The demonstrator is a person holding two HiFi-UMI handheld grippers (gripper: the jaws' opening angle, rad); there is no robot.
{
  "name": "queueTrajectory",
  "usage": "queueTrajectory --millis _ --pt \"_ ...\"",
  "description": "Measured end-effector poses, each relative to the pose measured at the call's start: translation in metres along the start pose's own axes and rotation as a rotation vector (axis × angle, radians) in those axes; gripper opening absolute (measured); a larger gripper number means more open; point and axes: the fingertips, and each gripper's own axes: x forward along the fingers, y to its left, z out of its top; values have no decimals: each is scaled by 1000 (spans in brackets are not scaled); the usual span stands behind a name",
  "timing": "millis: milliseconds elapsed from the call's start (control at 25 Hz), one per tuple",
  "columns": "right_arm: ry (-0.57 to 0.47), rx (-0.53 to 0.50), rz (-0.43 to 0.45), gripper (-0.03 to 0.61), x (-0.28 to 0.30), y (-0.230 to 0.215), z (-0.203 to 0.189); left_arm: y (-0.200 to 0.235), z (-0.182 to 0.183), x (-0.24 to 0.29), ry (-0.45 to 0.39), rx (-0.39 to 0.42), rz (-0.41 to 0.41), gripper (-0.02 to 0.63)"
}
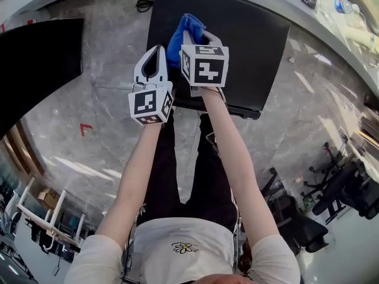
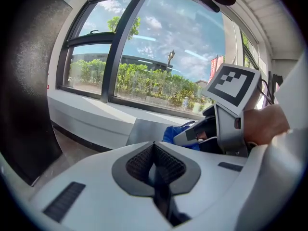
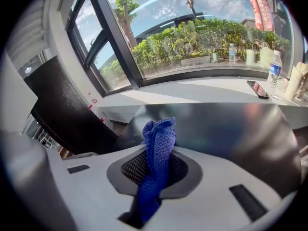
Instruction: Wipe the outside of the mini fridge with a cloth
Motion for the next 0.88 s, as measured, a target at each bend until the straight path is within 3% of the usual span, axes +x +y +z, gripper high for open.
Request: queueTrajectory --millis 880 --pt "-57 91 -132 62 -87 -177 -31 -155 -20 41 12 49 -120 5"
